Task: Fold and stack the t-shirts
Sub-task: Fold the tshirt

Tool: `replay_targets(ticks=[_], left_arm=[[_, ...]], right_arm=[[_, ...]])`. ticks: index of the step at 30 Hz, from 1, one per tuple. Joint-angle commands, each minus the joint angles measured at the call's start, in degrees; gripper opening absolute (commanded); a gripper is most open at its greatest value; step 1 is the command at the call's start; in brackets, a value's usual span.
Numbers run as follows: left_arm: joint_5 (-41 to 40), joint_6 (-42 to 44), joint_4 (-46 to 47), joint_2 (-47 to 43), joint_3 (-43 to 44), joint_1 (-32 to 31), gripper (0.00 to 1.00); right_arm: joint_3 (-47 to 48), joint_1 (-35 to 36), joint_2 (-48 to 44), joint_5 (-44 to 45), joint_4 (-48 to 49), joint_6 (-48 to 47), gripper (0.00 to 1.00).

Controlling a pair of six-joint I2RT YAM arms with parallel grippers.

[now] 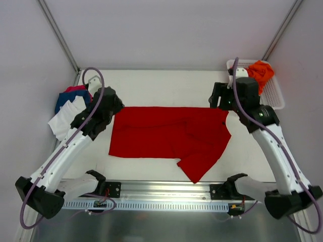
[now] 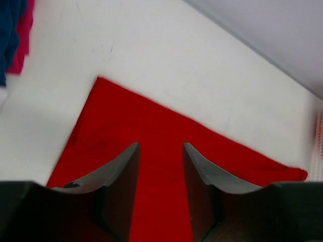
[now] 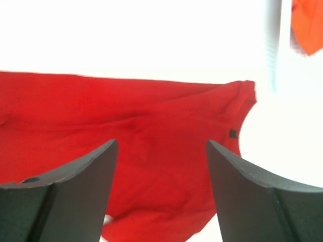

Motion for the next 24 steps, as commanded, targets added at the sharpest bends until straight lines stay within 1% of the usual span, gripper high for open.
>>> replay_targets(ticks=[1, 2, 3, 4, 5, 6, 7, 8, 10, 13, 17, 20, 24], left_arm=[[-0.12, -3.26, -5.49, -2.84, -12.11, -2.79, 0.36], [-0.29, -4.05, -5.84, -3.63, -16.4, -3.67, 0.34], [-0.04, -5.71, -6.89, -4.6, -18.27, -4.29, 0.33], [0.49, -6.85, -7.68, -4.95, -21.68, -5.17, 0.33], [0.93, -7.74, -8.04, -5.31, -23.28, -5.61, 0.33], [0.93, -8.35, -8.56, -5.66, -24.6, -6.4, 0.33], [0.41, -10.19, -8.92, -5.66, -25.83, -7.63, 0.33], [-0.03, -10.99, -9.27, -5.49, -27.76, -7.81, 0.33], [-0.91, -13.09, -10.32, -4.61, -29.0, -7.9, 0.32], [-2.13, -14.59, -11.29, -2.42, -29.89, -8.17, 0.32], [-4.77, -16.27, -13.05, 1.71, -29.71, -8.69, 0.32], [-6.09, -17.67, -14.1, 4.44, -29.01, -8.96, 0.32], [-7.59, -19.43, -16.3, 9.53, -26.73, -9.83, 0.32]], right_arm=[[-8.71, 5.28, -8.3, 1.83, -7.12, 4.03, 0.74], [-10.91, 6.79, -10.07, 3.23, -7.39, 7.16, 0.73], [-15.72, 8.37, -11.74, 5.33, -7.3, 8.33, 0.73], [-18.29, 11.17, -14.72, 5.88, -6.69, 10.86, 0.73], [-20.75, 12.59, -16.05, 6.4, -6.6, 12.28, 0.73], [-25.21, 13.65, -17.37, 7.19, -6.51, 13.77, 0.73], [-27.35, 15.75, -18.43, 7.55, -6.42, 15.09, 0.73], [-29.28, 16.9, -20.36, 7.99, -6.16, 17.89, 0.73], [-34.1, 19.79, -21.95, 9.48, -5.98, 20.45, 0.73], [-37.64, 23.49, -23.27, 12.29, -7.21, 24.68, 0.73], [-39.23, 29.12, -22.84, 16.86, -10.11, 30.21, 0.72], [-39.76, 33.34, -20.73, 18.44, -11.43, 34.26, 0.72], [-39.5, 40.97, -15.55, 21.52, -14.33, 39.7, 0.72]])
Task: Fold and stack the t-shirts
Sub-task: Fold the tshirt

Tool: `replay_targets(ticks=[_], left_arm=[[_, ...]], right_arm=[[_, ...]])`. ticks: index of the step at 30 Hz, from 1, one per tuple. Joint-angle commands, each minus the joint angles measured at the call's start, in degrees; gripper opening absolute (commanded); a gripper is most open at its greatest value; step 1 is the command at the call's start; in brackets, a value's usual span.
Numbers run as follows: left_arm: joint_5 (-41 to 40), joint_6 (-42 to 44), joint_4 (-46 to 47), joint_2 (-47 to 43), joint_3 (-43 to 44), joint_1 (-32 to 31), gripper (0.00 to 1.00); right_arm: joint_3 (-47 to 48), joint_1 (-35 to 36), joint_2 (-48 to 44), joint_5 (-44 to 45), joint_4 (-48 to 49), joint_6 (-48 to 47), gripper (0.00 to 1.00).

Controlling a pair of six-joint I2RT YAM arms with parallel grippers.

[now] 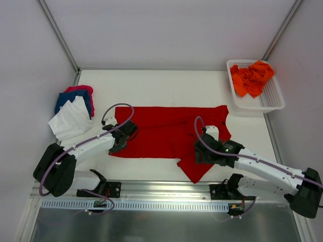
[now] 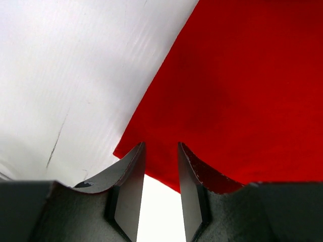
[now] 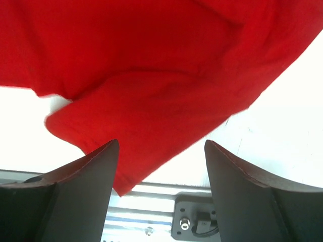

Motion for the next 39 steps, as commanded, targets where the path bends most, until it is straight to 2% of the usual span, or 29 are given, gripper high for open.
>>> replay_targets(ticks=[1, 6, 14, 22, 26, 30, 37, 39], left_arm=[[-3.5, -3.3, -3.93, 2.96, 3.48, -1.05, 0.32], [-4.21, -4.97, -6.83, 6.39, 5.33, -1.23, 0.32], [-5.79, -7.61, -11.31, 7.19, 6.56, -2.54, 0.33], [-6.93, -9.9, -16.14, 11.57, 8.93, -2.98, 0.34], [-6.76, -10.16, -17.99, 17.19, 11.66, -3.51, 0.42], [-6.76, -10.69, -19.66, 20.28, 13.85, -4.3, 0.45], [-6.84, -12.18, -21.07, 21.77, 14.3, -4.39, 0.45], [-6.58, -11.83, -21.34, 22.74, 14.74, -4.3, 0.41]], right_arm=[[-0.29, 5.45, 4.99, 5.07, -5.1, 9.24, 0.72], [0.85, 11.34, 10.63, 7.18, -7.22, 14.35, 0.73], [3.41, 12.49, 16.44, 7.88, -8.81, 15.23, 0.75], [0.69, 12.58, 17.23, 5.34, -4.59, 15.59, 0.78], [-0.98, 12.58, 17.23, 3.93, -1.78, 15.41, 0.79], [-2.92, 12.58, 17.76, 2.44, 2.6, 15.59, 0.8], [-6.17, 12.58, 21.27, -0.99, 9.56, 15.67, 0.79], [-6.79, 12.58, 21.71, -1.34, 11.23, 15.76, 0.78]])
